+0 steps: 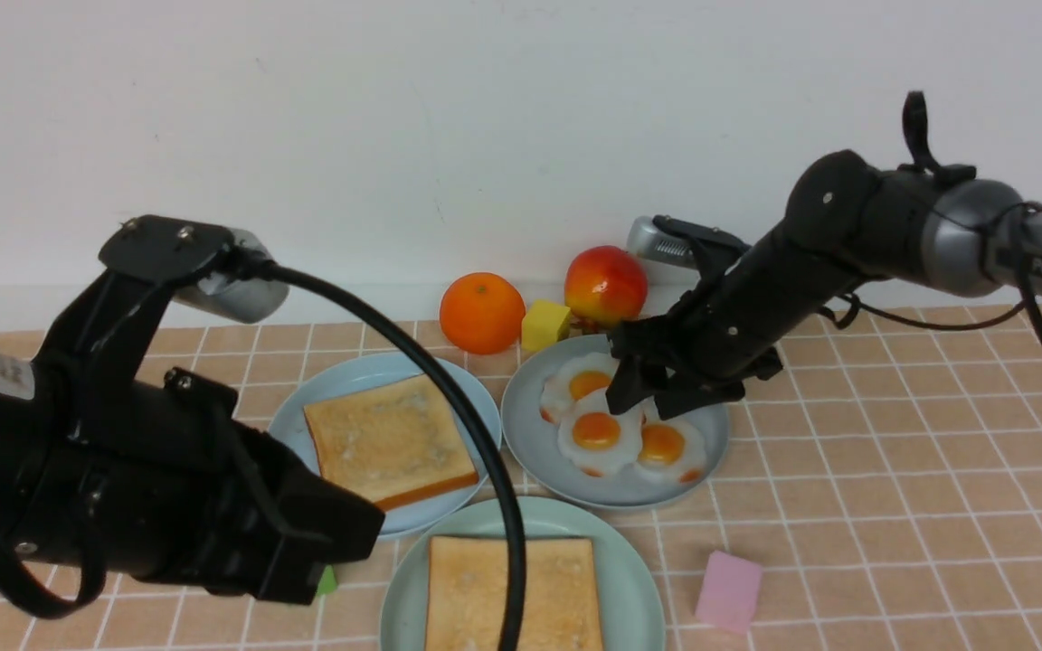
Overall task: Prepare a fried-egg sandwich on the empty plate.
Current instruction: Use the right arm to grab a fried egg
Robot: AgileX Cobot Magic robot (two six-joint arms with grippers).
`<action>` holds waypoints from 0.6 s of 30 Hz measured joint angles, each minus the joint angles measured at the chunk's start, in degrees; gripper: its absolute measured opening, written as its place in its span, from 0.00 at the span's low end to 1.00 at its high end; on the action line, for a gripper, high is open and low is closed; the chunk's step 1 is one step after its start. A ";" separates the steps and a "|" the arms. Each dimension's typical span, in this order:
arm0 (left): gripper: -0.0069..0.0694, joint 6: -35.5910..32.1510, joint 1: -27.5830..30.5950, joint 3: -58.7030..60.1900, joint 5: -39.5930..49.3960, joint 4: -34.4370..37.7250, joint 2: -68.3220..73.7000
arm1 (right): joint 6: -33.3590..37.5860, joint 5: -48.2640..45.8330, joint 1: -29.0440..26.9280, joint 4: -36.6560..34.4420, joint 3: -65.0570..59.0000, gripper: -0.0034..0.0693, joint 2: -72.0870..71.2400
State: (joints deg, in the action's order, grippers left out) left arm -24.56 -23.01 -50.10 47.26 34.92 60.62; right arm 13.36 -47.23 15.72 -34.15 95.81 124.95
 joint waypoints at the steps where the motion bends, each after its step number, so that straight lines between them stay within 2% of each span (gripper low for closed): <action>1: 0.07 0.00 0.00 0.00 0.00 0.00 0.00 | 0.00 0.37 -0.07 -0.08 0.04 0.64 0.45; 5: 0.07 0.00 0.00 0.00 0.00 0.00 0.00 | 0.00 1.99 -0.18 -1.08 0.04 0.61 1.77; 8: 0.07 0.00 0.00 0.00 0.00 -0.05 0.00 | 0.00 2.30 -0.25 -2.19 0.19 0.52 2.16; 9: 0.07 0.00 0.00 0.00 0.00 -0.17 0.00 | 0.00 2.29 -0.25 -2.83 0.24 0.44 2.39; 10: 0.07 0.00 0.00 0.00 0.00 -0.16 0.00 | 0.00 2.29 -0.25 -2.83 0.21 0.44 2.38; 14: 0.07 0.00 0.00 0.00 0.00 -0.22 -0.05 | 0.00 2.07 -0.25 -3.53 0.34 0.17 2.50; 18: 0.07 0.00 0.00 0.00 0.00 -0.34 -0.05 | 0.00 1.71 -0.55 -3.91 0.41 0.18 2.32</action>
State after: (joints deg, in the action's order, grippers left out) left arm -24.56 -23.01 -50.10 47.26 34.58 60.57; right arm 13.36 -45.52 15.18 -38.06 96.21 127.27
